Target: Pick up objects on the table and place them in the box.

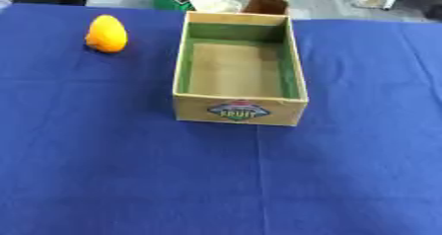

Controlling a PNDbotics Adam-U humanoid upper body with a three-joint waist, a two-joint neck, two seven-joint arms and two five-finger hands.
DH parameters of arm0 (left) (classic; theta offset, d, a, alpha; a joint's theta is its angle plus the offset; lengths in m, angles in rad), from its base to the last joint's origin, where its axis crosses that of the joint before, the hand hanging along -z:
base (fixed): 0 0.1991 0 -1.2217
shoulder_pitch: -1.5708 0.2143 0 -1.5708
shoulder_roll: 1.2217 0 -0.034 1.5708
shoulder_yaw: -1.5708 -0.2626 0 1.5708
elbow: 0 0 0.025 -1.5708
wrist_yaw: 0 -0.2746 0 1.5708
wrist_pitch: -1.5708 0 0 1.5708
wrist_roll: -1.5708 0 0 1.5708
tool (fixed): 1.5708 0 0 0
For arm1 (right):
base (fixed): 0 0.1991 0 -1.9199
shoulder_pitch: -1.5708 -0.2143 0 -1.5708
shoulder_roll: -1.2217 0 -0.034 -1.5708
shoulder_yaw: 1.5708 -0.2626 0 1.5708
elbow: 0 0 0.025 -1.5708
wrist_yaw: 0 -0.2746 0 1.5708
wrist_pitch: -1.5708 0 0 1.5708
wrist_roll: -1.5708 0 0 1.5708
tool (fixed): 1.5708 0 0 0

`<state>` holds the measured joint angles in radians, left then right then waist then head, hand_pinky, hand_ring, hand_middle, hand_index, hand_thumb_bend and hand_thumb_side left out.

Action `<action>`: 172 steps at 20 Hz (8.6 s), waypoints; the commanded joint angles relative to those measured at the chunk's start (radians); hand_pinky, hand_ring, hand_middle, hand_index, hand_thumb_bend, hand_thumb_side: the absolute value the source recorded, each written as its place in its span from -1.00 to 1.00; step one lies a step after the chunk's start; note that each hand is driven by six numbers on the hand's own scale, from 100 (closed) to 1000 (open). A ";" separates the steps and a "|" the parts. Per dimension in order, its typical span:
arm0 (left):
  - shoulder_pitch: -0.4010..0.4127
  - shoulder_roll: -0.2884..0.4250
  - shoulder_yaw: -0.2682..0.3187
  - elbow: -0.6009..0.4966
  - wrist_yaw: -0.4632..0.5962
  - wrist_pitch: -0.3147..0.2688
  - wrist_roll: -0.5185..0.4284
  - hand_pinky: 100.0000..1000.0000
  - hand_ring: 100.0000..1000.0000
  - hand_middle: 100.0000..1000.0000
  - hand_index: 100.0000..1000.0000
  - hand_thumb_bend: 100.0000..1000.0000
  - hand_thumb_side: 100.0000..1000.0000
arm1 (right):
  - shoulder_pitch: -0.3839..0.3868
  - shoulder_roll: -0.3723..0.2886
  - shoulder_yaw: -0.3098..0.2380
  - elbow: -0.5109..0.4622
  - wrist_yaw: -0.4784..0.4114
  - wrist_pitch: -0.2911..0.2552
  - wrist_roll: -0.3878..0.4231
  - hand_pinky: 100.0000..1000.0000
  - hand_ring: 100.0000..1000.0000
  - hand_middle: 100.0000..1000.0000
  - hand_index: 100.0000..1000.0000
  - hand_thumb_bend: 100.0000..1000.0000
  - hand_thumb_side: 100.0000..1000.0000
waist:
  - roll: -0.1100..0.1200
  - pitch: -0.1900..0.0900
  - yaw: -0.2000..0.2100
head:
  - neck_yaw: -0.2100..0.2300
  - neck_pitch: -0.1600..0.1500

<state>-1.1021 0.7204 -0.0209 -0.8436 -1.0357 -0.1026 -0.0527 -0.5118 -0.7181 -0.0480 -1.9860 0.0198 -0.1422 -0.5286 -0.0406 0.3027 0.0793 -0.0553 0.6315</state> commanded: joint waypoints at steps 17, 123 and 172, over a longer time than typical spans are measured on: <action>-0.036 -0.056 0.011 0.103 -0.040 -0.087 -0.229 0.58 0.59 0.65 0.77 0.27 0.50 | -0.014 -0.014 0.000 -0.014 -0.012 0.005 0.016 0.55 0.55 0.49 0.64 -1.00 1.00 | -0.001 -0.009 -0.010 | -0.033 -0.025; -0.126 -0.420 -0.225 -0.141 0.083 0.020 -0.129 -0.16 -0.09 0.20 0.29 -1.00 -0.41 | -0.064 0.047 0.034 -0.014 -0.095 0.008 0.071 0.58 0.53 0.44 0.63 -1.00 1.00 | 0.024 -0.044 -0.067 | -0.040 -0.007; -0.151 -0.500 -0.143 -0.229 -0.027 -0.067 -0.026 0.29 0.36 0.33 0.64 -0.56 0.23 | -0.077 0.069 0.046 -0.014 -0.110 0.012 0.097 0.59 0.53 0.44 0.63 -1.00 1.00 | 0.033 -0.029 -0.083 | -0.004 0.007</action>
<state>-1.2321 0.1911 -0.1791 -1.0169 -1.1040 -0.1885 -0.1102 -0.5797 -0.6212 0.0116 -1.9860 -0.0841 -0.1259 -0.4300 -0.0073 0.2995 -0.0046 -0.0561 0.6317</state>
